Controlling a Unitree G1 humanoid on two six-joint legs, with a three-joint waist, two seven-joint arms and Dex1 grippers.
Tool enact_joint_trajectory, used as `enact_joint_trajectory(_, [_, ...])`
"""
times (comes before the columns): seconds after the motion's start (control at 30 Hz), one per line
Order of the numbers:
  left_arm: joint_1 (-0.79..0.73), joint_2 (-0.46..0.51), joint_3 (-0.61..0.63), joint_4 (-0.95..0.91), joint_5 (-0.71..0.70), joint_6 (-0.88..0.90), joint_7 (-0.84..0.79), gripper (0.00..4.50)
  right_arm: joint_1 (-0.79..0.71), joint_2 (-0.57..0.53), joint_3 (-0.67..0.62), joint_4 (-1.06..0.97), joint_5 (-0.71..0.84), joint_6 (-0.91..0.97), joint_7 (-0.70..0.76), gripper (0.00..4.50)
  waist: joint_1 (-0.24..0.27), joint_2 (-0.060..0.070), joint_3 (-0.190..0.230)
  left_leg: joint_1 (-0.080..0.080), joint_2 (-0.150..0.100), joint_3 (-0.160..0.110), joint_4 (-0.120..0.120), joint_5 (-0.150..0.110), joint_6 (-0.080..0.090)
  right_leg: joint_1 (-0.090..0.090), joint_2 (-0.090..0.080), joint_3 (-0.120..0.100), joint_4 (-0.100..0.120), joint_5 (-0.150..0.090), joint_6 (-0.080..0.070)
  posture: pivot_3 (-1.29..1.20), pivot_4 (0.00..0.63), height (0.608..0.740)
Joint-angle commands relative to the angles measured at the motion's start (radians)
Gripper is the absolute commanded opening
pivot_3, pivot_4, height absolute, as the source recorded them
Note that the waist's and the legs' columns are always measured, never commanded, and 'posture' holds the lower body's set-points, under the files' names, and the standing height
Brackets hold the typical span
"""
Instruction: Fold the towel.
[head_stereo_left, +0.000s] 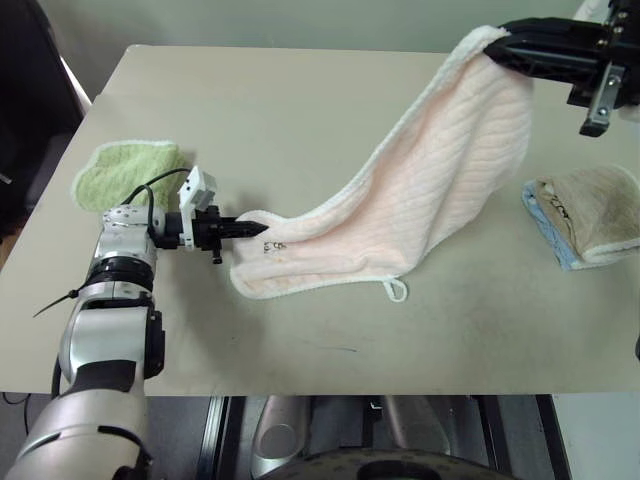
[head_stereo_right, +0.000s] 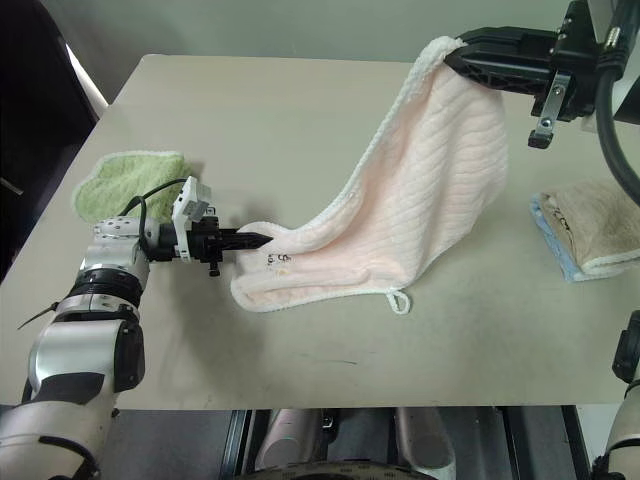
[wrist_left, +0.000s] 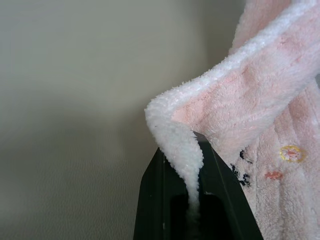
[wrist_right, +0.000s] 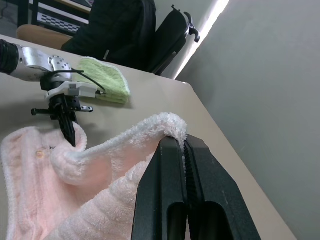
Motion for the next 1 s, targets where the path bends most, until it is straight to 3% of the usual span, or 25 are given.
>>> enact_joint_trajectory(0.03, [-0.02, 0.004, 0.031, -0.025, -0.029, 0.031, 0.012, 0.07, 0.0, -0.023, -0.018, -0.029, 0.0, -0.013, -0.01, 0.0, 0.0, 0.0, 0.0, 0.0, 0.0, 0.0, 0.0, 0.0, 0.0, 0.0, 0.0, 0.0, 0.0, 0.0, 0.0, 0.0, 0.15, 0.697])
enact_joint_trajectory(0.27, [-0.017, -0.003, 0.066, -0.042, -0.068, 0.058, 0.033, 0.07, 0.008, -0.032, -0.021, -0.038, 0.006, -0.008, -0.011, 0.0, 0.0, 0.0, 0.0, -0.001, 0.0, 0.0, 0.002, 0.0, 0.0, 0.0, 0.0, 0.0, 0.001, 0.0, 0.0, 0.0, 0.15, 0.697])
enact_joint_trajectory(0.6, [-0.142, -0.011, 0.293, -0.017, -0.228, 0.03, 0.312, 0.07, 0.002, -0.026, -0.031, 0.119, -0.088, -0.085, -0.095, 0.0, 0.0, 0.0, 0.0, -0.001, 0.0, 0.0, 0.005, 0.0, 0.0, 0.0, 0.0, 0.0, 0.001, 0.001, 0.003, 0.0, 0.15, 0.697])
enact_joint_trajectory(0.77, [-0.185, 0.006, 0.333, 0.004, -0.241, 0.012, 0.393, 0.07, 0.001, -0.01, -0.023, 0.239, -0.149, -0.15, -0.132, 0.0, -0.002, 0.0, 0.0, -0.001, 0.0, 0.0, 0.006, 0.0, 0.001, 0.0, 0.0, 0.0, 0.001, 0.005, 0.009, 0.0, 0.15, 0.697])
enact_joint_trajectory(1.0, [-0.153, 0.021, 0.291, -0.022, -0.21, -0.057, 0.285, 0.07, 0.032, 0.009, -0.03, 0.28, -0.168, -0.18, -0.139, 0.0, -0.003, 0.0, 0.0, -0.003, 0.0, 0.0, 0.009, 0.0, 0.001, -0.001, 0.0, 0.0, 0.002, 0.005, 0.009, 0.0, 0.15, 0.697])
